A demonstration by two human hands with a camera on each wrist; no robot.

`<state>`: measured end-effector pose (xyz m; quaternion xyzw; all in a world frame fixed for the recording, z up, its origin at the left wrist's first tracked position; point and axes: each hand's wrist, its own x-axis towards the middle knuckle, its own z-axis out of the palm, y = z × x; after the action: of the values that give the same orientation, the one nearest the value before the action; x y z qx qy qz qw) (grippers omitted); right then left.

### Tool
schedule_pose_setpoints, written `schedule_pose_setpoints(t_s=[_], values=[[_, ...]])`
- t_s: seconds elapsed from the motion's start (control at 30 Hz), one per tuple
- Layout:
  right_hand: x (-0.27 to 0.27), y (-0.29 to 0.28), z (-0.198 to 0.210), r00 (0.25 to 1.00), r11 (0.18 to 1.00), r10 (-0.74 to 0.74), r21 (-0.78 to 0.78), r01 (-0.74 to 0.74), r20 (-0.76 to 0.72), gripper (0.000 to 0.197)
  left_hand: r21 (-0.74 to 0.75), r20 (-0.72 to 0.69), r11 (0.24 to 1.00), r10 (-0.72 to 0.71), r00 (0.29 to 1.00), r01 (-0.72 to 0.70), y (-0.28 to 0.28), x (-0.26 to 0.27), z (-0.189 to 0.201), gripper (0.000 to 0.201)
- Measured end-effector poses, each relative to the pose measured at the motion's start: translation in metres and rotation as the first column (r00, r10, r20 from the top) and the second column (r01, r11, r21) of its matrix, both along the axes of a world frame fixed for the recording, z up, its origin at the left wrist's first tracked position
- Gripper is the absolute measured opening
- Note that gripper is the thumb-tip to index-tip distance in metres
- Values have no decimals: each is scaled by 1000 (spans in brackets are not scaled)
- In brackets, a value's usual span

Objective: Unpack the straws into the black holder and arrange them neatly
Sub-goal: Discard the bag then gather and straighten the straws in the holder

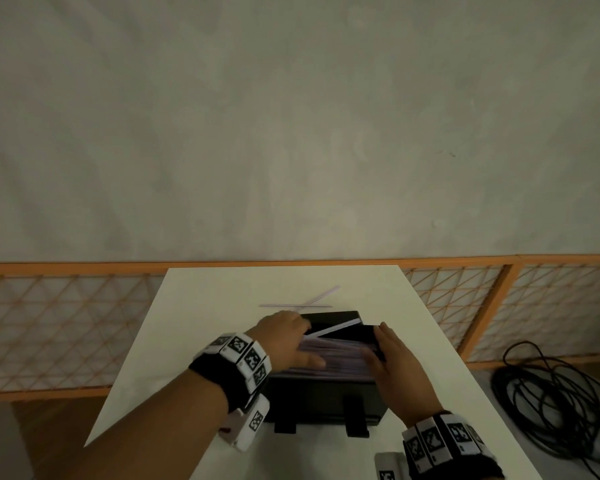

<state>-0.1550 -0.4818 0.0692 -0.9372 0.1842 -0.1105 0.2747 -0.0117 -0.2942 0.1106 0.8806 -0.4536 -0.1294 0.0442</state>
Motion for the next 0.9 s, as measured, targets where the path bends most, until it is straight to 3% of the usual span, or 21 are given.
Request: schedule_pose_setpoints(t_s=[0.1, 0.23, 0.37, 0.43, 0.5, 0.63, 0.73, 0.8, 0.9], values=[[-4, 11, -3, 984, 994, 59, -83, -74, -170, 82, 151, 42, 989, 3, 999, -9, 18, -7, -24, 88], [-1, 19, 0, 985, 992, 7, -123, -29, -171, 71, 160, 53, 987, 16, 998, -24, 12, -16, -32, 92], [-1, 29, 3, 941, 919, 222, -268, -290, -255, 78, 162, 30, 987, -4, 1000, -1, -5, -24, -30, 98], [0, 28, 0, 902, 884, 312, -257, -390, -297, 93, 98, 13, 995, -20, 1000, 18, -8, -21, -33, 115], [0, 24, -4, 892, 871, 321, -271, -410, -318, 96, 9, 15, 999, -50, 999, 49, -6, -16, -37, 123], [0, 25, 2, 889, 855, 261, -337, -394, -377, 96, -246, -22, 966, -92, 996, 84, 0, -17, -31, 112], [0, 23, 8, 872, 844, 185, -382, -377, -454, 115, -462, -134, 883, 28, 991, -87, 8, -22, -12, 100], [-1, 17, 8, 879, 860, 146, -382, -340, -454, 109, -501, -147, 847, 122, 982, -181, 19, -17, -8, 97], [-3, 8, 13, 925, 884, 134, -380, -274, -355, 69, -319, 58, 947, 68, 996, -46, 35, -9, -18, 98]])
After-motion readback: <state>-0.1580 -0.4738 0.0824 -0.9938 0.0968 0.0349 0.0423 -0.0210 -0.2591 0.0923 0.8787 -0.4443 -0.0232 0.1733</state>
